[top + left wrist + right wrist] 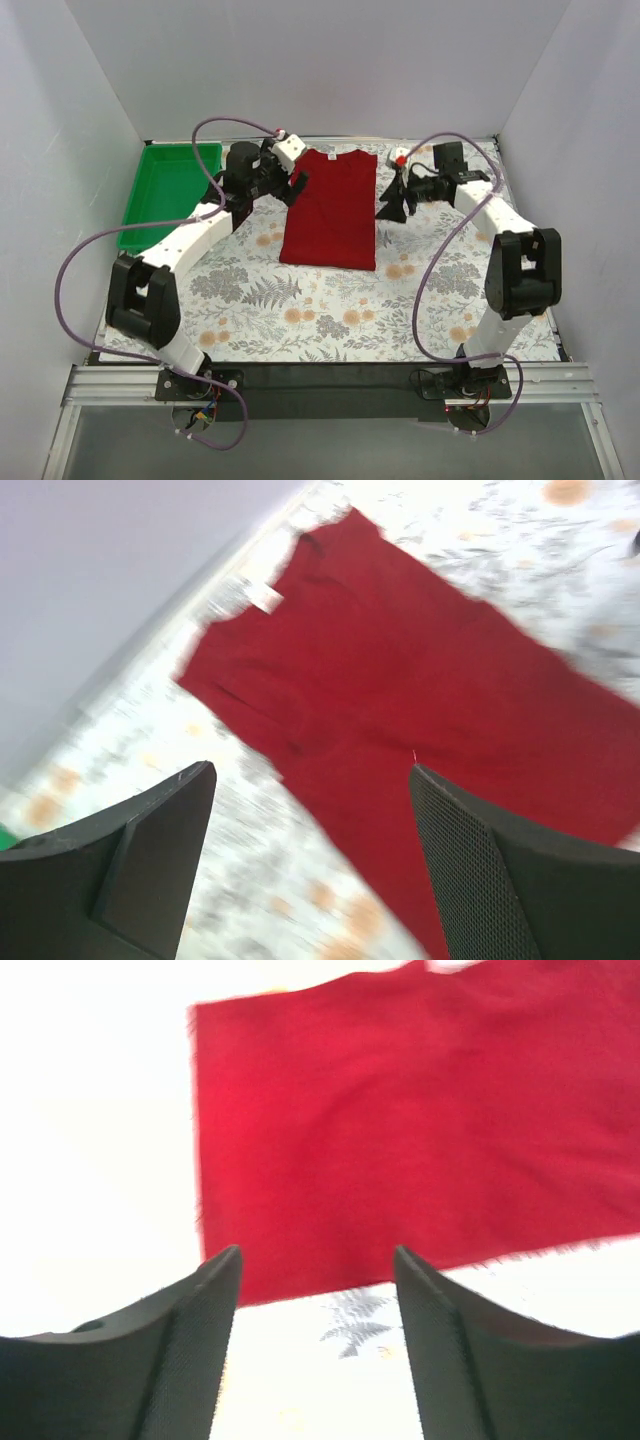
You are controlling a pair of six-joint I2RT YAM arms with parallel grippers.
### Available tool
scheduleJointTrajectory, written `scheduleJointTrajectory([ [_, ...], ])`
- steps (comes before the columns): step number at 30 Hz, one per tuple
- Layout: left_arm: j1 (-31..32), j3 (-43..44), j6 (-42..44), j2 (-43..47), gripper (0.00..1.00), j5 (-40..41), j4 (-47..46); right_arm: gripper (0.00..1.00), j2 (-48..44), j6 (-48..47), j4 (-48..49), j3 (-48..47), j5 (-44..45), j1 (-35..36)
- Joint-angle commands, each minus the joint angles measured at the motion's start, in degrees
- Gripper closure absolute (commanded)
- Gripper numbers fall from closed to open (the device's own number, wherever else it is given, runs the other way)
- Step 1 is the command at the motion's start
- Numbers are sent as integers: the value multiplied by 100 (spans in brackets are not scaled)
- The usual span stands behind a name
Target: Fold and stack the t-shirts
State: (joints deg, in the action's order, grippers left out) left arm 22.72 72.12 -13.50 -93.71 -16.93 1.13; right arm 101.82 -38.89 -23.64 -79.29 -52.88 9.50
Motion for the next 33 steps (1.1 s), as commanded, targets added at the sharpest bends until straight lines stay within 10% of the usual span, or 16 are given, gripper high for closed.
scheduleJointTrajectory([
  [1,13,-838,-2371,458,28,-83,898,41,-572,-2837,-1055,1269,-989,227],
  [6,240,-2191,-2231,1256,27,-118,399,36,-1409,-3266,-459,2346,292,815],
  [13,409,-4003,2032,2033,22,-811,-1323,35,-1359,-2738,553,2778,1103,1282],
  [33,154,-3274,3292,459,32,-1225,-455,36,-787,-2536,914,2708,1869,1555],
])
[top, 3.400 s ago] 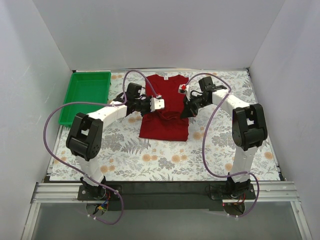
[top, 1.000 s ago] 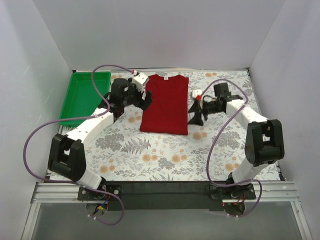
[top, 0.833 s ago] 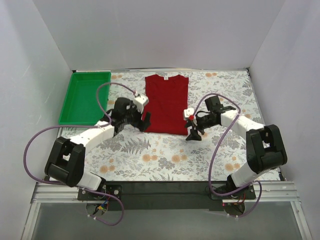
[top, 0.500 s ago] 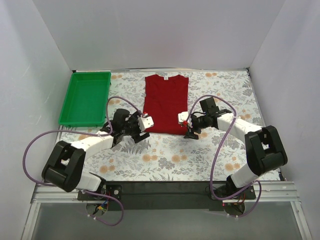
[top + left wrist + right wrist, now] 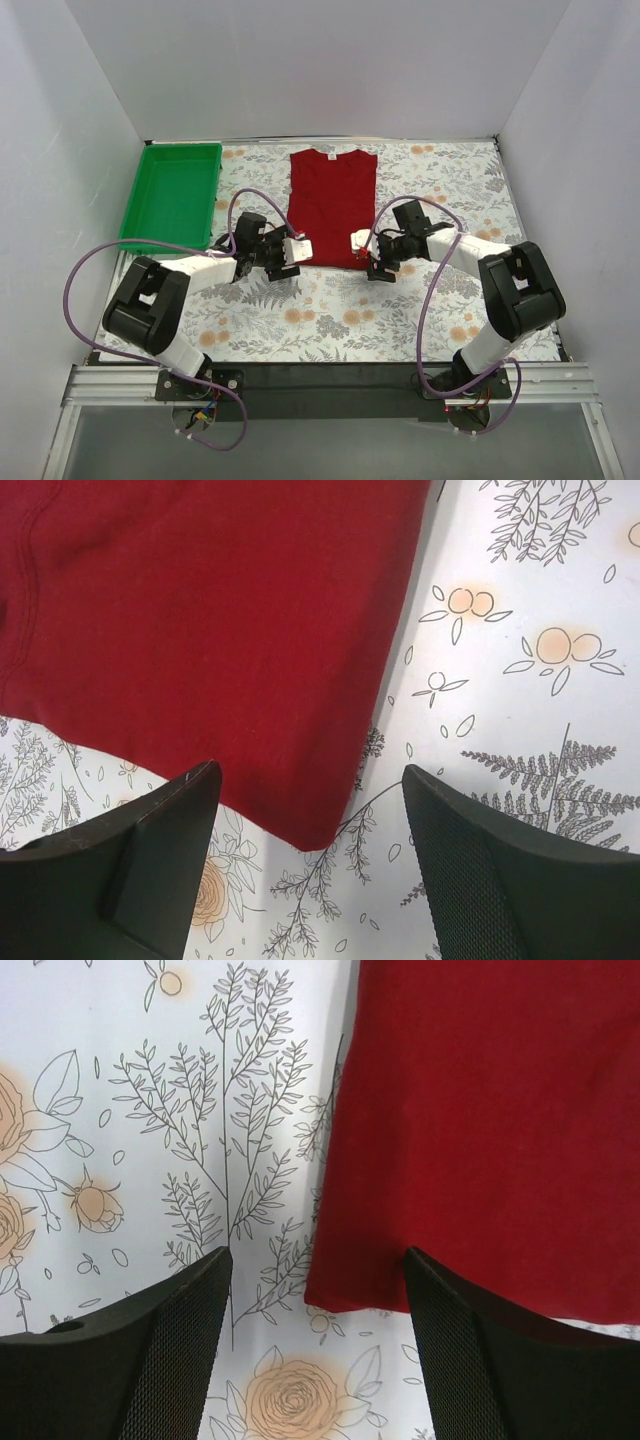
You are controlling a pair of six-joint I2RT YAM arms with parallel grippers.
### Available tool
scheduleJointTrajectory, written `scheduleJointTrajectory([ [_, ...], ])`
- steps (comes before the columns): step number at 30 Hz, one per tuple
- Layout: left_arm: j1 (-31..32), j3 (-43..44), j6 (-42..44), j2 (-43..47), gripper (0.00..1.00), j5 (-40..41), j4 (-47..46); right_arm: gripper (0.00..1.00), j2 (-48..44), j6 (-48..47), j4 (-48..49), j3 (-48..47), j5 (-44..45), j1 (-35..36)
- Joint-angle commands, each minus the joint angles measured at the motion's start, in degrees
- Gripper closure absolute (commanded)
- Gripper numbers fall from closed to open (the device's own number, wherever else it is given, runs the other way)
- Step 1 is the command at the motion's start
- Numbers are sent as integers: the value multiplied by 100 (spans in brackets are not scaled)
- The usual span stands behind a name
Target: Fold and stack the t-shirts
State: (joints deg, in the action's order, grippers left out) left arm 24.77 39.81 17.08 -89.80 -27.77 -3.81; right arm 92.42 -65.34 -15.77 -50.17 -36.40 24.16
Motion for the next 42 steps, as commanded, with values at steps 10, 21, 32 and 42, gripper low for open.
scheduleJointTrajectory([
  [10,-52,-61,304,-240,43,-115,74,42,504,399,250,-343,783,229],
  [21,54,-246,287,-407,89,-97,12,85,716,628,171,-388,916,229],
  [32,255,-518,261,426,100,-97,266,99,409,-171,-1540,-801,99,229],
  [42,1318,-730,-187,2317,100,-387,2232,99,-733,-963,-3018,-678,-446,229],
])
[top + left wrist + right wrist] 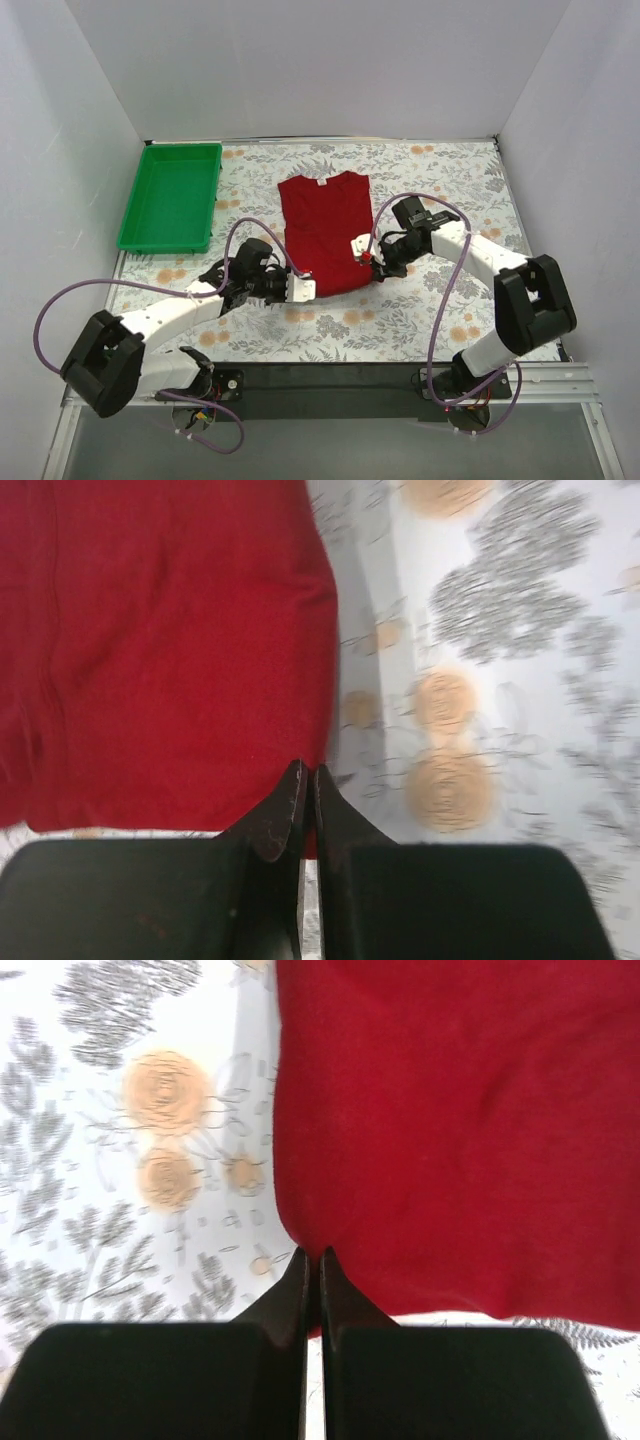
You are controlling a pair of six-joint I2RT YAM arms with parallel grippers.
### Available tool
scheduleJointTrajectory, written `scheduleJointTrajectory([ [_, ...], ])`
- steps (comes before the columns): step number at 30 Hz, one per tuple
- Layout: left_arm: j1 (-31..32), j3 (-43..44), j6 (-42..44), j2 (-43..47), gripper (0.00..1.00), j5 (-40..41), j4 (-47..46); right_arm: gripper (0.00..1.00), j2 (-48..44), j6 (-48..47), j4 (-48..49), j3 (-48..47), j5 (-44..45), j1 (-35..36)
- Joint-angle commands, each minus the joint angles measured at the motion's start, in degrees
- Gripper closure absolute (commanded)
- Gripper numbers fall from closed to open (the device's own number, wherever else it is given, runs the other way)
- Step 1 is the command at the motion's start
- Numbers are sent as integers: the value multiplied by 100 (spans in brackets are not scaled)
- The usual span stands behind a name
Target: Fold and stack the t-shirts
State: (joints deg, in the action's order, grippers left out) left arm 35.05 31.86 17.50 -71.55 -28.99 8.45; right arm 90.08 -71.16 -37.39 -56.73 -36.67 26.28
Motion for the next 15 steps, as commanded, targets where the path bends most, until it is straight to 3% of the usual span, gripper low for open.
scheduleJointTrajectory([
  [1,370,101,-307,615,100,-300,1175,99,-614,-399,-1032,4,-438,9],
  [8,767,295,-914,1406,100,-520,2091,99,-1353,-180,-1342,92,-579,17],
  [12,653,461,-758,1223,100,-186,1811,99,-845,171,-1289,-625,-631,8],
  [15,144,847,-546,617,100,-290,1530,99,-195,628,-1070,-1154,-561,-53],
])
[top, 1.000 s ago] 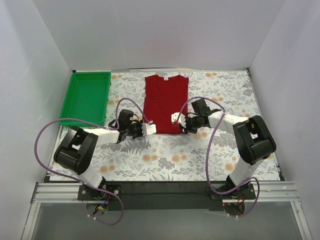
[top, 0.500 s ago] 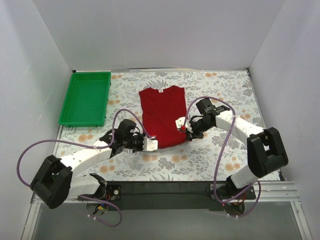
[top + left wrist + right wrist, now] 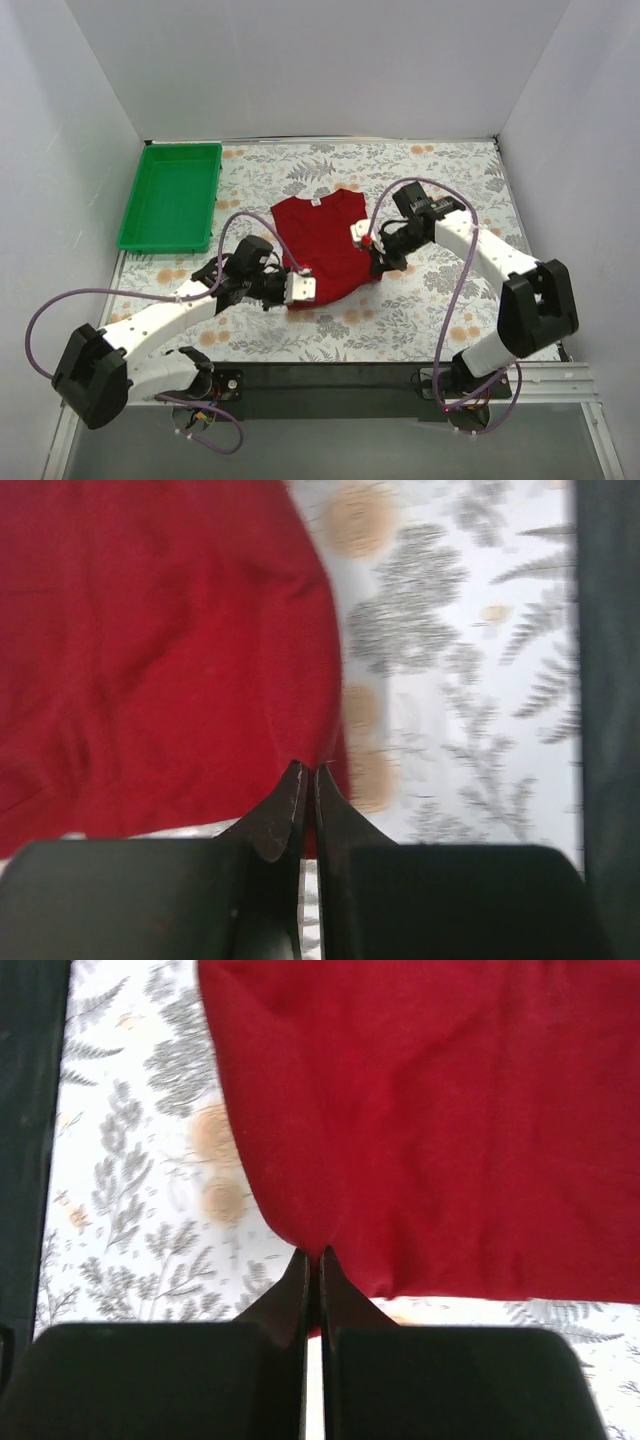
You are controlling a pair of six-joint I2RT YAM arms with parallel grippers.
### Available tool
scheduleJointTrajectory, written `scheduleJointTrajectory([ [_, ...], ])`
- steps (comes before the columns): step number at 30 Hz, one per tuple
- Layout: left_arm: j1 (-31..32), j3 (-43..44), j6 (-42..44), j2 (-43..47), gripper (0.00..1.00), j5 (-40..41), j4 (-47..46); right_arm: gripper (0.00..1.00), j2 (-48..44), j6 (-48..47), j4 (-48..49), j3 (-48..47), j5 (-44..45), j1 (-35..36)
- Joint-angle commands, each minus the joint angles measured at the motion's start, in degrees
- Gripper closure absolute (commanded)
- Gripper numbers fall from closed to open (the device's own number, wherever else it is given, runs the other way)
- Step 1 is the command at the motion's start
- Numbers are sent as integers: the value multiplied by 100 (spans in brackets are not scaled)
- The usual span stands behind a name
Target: Fold and stack the t-shirts
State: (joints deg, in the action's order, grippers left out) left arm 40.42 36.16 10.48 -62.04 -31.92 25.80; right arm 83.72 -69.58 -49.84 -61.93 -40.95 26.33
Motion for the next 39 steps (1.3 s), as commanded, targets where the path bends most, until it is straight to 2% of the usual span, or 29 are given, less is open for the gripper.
scheduleJointTrajectory([
  [1,-552,496,243,-457,100,-33,-338,99,600,715,246,-975,-107,-92],
  [6,-1422,1233,498,-1483,100,-271,-963,99,1646,1367,624,-1970,-27,-391],
  [11,-1774,1859,613,-2417,100,-174,-1419,99,2760,2245,1160,-3313,130,-532],
  [19,-2030,1947,165,-3480,100,721,-4090,99,3686,4029,2997,-4054,667,-664],
  [20,-2038,1886,113,-3586,100,783,-4344,99,3799,4118,3146,-4098,685,-664],
  [21,-2039,1790,51,-3630,100,1080,-5086,99,3835,4198,3426,-4151,685,-673],
  [23,-2047,1483,-116,-3657,100,1293,-5829,99,3923,4496,3752,-4160,658,-673],
  [24,-2047,1394,-134,-3683,100,1598,-6502,99,3941,4576,4041,-4169,554,-673],
  [27,-2074,1244,-195,-3745,100,1891,-7245,99,4029,4804,4647,-4239,334,-673],
  [31,-2205,1621,-125,-4218,100,2355,-7248,99,4353,5182,5255,-4572,622,-638],
  [39,-2408,2421,15,-5379,100,2761,-7423,99,5584,5640,5634,-5847,1896,-488],
])
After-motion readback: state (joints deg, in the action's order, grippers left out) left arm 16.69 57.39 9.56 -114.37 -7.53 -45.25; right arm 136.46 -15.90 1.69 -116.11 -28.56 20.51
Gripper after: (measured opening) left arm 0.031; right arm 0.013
